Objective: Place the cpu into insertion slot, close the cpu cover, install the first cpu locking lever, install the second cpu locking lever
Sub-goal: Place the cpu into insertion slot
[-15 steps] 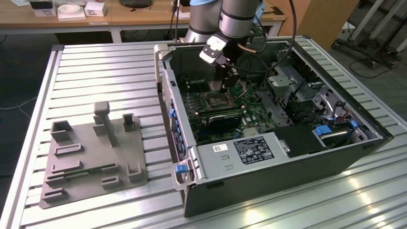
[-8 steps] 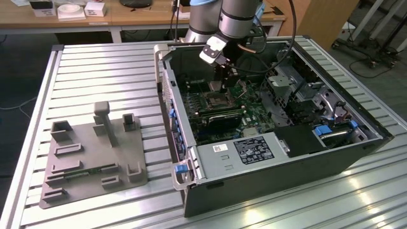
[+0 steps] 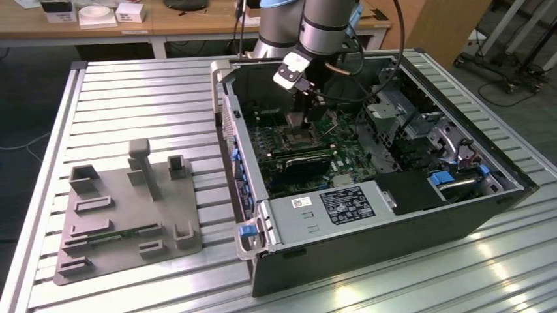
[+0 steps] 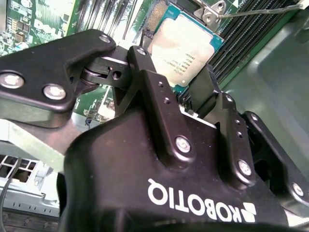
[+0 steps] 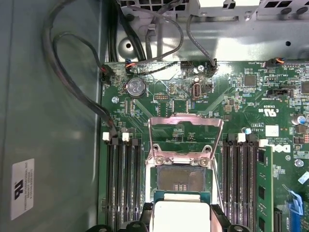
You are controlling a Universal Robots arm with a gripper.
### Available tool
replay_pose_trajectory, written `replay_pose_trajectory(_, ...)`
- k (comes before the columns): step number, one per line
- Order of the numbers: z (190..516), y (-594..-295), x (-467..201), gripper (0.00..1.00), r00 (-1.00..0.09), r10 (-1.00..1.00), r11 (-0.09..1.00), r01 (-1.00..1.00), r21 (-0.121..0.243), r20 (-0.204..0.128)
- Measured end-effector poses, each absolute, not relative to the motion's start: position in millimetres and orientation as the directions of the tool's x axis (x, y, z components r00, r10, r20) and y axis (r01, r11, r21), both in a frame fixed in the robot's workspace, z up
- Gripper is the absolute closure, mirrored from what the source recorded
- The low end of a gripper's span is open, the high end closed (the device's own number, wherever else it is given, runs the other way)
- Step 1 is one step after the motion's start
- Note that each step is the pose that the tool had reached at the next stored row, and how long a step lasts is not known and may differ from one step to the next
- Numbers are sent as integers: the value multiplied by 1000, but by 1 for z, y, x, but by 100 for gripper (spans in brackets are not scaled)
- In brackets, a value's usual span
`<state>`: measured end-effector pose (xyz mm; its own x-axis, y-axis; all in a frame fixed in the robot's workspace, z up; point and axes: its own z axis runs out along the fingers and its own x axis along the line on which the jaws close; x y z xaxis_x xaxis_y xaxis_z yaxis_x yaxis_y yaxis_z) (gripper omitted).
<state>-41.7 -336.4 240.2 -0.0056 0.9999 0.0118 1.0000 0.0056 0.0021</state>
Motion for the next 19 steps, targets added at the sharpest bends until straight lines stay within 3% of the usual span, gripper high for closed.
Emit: replay_pose_trajectory(19, 218, -336, -39, 46, -5, 1000, 5, 1000, 3, 12)
